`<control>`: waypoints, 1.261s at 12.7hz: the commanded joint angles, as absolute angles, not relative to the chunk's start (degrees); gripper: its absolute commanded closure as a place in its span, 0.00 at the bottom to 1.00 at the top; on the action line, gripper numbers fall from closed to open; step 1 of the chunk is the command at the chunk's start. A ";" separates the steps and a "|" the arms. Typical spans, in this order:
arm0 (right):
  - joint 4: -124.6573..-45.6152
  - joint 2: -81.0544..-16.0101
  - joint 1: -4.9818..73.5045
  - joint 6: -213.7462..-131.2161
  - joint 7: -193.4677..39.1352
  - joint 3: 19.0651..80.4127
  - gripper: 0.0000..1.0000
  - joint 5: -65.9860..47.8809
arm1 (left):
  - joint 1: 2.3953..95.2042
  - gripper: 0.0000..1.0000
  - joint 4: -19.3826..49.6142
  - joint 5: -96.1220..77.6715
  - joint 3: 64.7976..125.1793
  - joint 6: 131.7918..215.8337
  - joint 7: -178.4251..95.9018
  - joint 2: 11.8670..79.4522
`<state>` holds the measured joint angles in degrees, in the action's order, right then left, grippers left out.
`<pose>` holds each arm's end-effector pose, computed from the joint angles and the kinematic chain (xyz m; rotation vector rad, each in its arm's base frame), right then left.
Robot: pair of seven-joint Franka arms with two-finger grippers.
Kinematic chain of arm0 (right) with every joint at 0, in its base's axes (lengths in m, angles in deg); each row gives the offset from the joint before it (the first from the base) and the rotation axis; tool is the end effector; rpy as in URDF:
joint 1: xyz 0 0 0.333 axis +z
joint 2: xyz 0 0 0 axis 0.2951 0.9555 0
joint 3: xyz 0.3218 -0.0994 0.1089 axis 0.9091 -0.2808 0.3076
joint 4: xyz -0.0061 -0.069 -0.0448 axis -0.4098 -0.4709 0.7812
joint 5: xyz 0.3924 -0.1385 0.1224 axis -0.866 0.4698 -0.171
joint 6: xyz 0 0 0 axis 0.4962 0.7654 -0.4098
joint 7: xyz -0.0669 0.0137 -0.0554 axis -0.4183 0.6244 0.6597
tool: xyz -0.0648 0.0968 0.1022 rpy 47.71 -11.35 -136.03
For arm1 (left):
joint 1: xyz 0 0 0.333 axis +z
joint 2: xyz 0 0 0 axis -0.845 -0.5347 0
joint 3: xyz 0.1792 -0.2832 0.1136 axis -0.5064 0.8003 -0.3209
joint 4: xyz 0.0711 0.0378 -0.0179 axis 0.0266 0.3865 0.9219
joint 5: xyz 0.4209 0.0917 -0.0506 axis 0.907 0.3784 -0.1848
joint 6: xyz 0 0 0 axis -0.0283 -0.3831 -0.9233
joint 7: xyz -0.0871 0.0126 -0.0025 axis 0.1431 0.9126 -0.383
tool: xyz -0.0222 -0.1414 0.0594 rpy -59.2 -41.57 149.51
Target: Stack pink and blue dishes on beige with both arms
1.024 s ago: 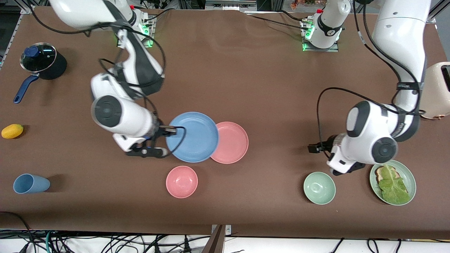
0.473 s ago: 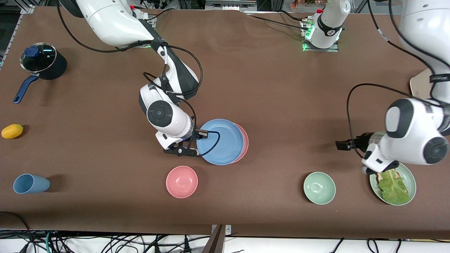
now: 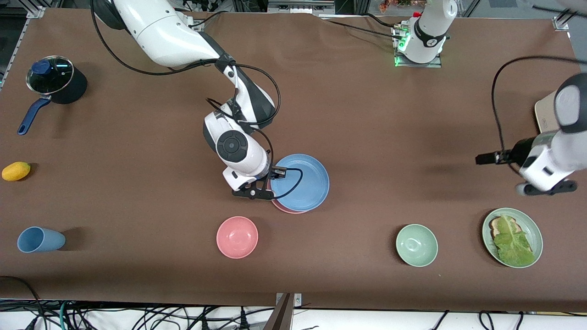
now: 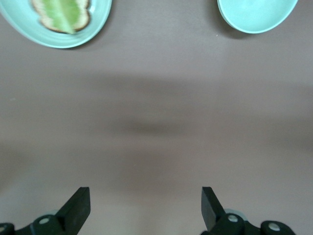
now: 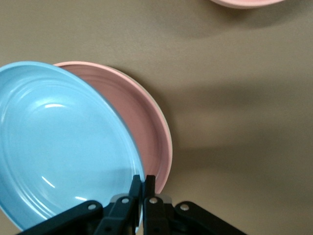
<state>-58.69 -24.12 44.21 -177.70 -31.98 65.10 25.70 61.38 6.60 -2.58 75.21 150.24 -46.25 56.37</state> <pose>0.6696 0.4688 0.2184 -2.9966 0.1986 0.1319 0.6529 0.0525 0.4459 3.0766 0.1909 -0.3384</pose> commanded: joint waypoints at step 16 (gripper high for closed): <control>-59.77 -32.60 42.57 -172.98 -33.63 57.85 0.00 26.04 | 56.53 0.00 13.23 -1.82 75.70 148.93 -47.89 73.21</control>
<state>-58.39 -26.92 43.40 -176.55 -32.23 61.28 25.96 56.21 12.64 -2.57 75.52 149.73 -47.02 71.93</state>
